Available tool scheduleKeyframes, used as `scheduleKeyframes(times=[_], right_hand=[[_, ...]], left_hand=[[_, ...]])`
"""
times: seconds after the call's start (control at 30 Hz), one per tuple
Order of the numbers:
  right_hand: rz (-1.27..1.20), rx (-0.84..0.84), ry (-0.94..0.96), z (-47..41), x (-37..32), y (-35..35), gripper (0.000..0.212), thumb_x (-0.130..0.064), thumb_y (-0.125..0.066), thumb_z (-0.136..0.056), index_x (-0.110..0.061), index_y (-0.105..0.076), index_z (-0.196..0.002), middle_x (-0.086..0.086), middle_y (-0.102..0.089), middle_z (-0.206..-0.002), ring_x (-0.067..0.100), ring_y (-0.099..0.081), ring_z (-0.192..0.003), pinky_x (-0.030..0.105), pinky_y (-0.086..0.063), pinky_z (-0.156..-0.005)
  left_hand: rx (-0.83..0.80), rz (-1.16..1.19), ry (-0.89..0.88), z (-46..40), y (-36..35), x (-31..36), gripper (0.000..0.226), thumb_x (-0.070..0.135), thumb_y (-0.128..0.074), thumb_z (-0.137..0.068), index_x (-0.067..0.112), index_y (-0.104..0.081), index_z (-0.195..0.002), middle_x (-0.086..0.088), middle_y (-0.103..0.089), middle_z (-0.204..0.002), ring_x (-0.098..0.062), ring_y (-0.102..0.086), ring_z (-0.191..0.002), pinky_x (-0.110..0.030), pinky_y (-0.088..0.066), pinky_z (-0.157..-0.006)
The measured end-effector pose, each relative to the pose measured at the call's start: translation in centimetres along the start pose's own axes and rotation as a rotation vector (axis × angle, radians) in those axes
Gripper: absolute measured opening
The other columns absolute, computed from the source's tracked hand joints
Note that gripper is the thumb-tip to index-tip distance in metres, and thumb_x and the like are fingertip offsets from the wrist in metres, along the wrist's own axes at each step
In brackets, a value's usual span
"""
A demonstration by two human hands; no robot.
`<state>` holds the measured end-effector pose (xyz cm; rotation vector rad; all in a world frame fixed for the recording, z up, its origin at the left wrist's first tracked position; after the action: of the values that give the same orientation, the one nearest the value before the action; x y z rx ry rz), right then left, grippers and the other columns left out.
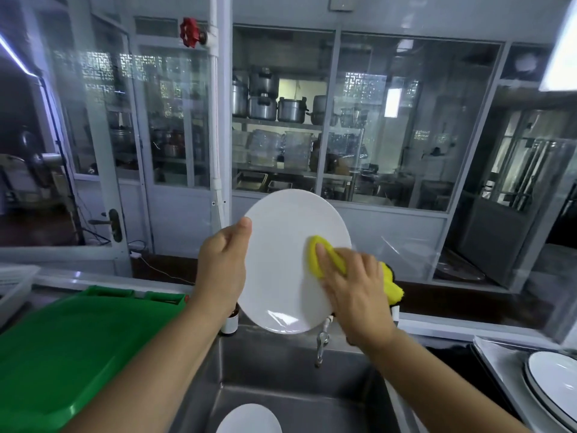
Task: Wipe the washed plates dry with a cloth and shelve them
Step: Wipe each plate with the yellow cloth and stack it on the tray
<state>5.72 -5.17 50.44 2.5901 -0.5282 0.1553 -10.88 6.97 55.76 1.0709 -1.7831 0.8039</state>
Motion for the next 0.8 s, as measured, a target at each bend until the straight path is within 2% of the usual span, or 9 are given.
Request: scheduleKeyframes(times=[0.2,0.3,0.4,0.47,0.57,0.63,0.67,0.73,0.8], right_hand=[[0.041,0.079,-0.057,-4.4,-0.4,0.9,0.044,-0.032,-0.042,-0.093,-0.019,-0.043,-0.135,0.011,-0.045,-0.114,0.033,-0.042,-0.090,0.044,-0.043,-0.074],[-0.046,0.101,-0.031,-3.9,-3.5,0.7,0.046,-0.030,-0.047,-0.093,-0.020,-0.040,-0.138,0.008,-0.041,-0.116,0.032,-0.044,-0.091,0.043,-0.041,-0.076],[-0.055,0.108,-0.023,-2.5,-5.8,0.2,0.053,-0.023,-0.057,-0.090,-0.017,-0.040,-0.139,0.009,-0.041,-0.119,0.032,-0.044,-0.093,0.043,-0.037,-0.078],[-0.062,0.118,-0.034,-2.7,-6.1,0.2,0.053,-0.022,-0.054,-0.090,-0.015,-0.039,-0.140,0.010,-0.041,-0.119,0.032,-0.044,-0.096,0.043,-0.037,-0.081],[-0.109,0.150,-0.122,-4.6,-5.5,0.7,0.049,-0.025,-0.048,-0.094,-0.015,-0.038,-0.142,0.013,-0.042,-0.123,0.034,-0.044,-0.106,0.045,-0.036,-0.090],[-0.148,0.149,-0.186,-5.9,-4.8,1.1,0.049,-0.028,-0.047,-0.094,-0.018,-0.042,-0.142,0.016,-0.047,-0.127,0.037,-0.042,-0.119,0.049,-0.034,-0.100],[-0.163,0.129,-0.208,-6.4,-4.3,1.3,0.049,-0.029,-0.046,-0.094,-0.022,-0.042,-0.142,0.016,-0.048,-0.128,0.038,-0.040,-0.124,0.053,-0.032,-0.104],[-0.163,0.078,-0.272,-6.8,-3.1,1.6,0.048,-0.033,-0.042,-0.094,-0.029,-0.042,-0.142,0.016,-0.049,-0.127,0.039,-0.040,-0.125,0.058,-0.030,-0.105],[-0.166,0.041,-0.354,-6.7,-1.7,2.0,0.049,-0.037,-0.038,-0.095,-0.033,-0.038,-0.144,0.014,-0.050,-0.123,0.038,-0.048,-0.113,0.052,-0.040,-0.095]], left_hand=[[-0.060,0.017,0.038,1.1,-1.8,-1.0,0.038,0.041,-0.048,-0.095,0.013,-0.066,-0.077,-0.011,-0.071,-0.082,-0.021,-0.064,-0.076,-0.034,-0.049,-0.071],[-0.055,0.035,0.027,1.2,-2.7,-0.9,0.041,0.041,-0.049,-0.095,0.007,-0.064,-0.078,-0.019,-0.064,-0.075,-0.017,-0.056,-0.071,-0.031,-0.046,-0.069],[-0.044,0.055,0.009,1.2,-3.0,-0.6,0.033,0.038,-0.046,-0.095,0.021,-0.066,-0.074,0.006,-0.065,-0.068,-0.003,-0.057,-0.064,-0.011,-0.044,-0.058],[-0.059,0.038,-0.014,1.3,-2.9,-0.4,0.030,0.040,-0.045,-0.095,0.026,-0.065,-0.077,0.006,-0.065,-0.071,-0.001,-0.058,-0.067,-0.006,-0.042,-0.054],[-0.121,0.015,-0.072,1.7,-3.0,-0.4,0.038,0.054,-0.049,-0.086,0.021,-0.068,-0.078,-0.006,-0.067,-0.073,-0.007,-0.057,-0.067,-0.019,-0.044,-0.065],[-0.132,-0.002,-0.053,2.1,-3.1,-0.9,0.045,0.057,-0.056,-0.086,0.013,-0.067,-0.081,-0.019,-0.063,-0.075,-0.028,-0.055,-0.066,-0.036,-0.045,-0.065],[-0.120,-0.004,-0.047,2.3,-3.1,-1.0,0.040,0.050,-0.057,-0.088,0.011,-0.066,-0.083,-0.022,-0.064,-0.076,-0.037,-0.057,-0.068,-0.041,-0.047,-0.064],[-0.072,-0.008,-0.039,2.4,-2.8,-1.2,0.029,0.033,-0.056,-0.093,0.008,-0.064,-0.081,-0.021,-0.065,-0.078,-0.038,-0.061,-0.073,-0.039,-0.048,-0.064],[-0.023,0.013,-0.038,2.6,-2.5,-1.2,0.029,0.027,-0.055,-0.094,0.002,-0.061,-0.080,-0.023,-0.064,-0.078,-0.029,-0.057,-0.067,-0.034,-0.044,-0.063]])
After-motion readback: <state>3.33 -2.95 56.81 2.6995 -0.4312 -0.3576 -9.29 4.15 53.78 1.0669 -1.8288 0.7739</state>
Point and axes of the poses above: each hand's wrist, its own z-axis away from the middle knuckle, its own y-axis out of the back of the hand, x = y × z, the point moved 2 cm from there along -z, towards the middle knuckle
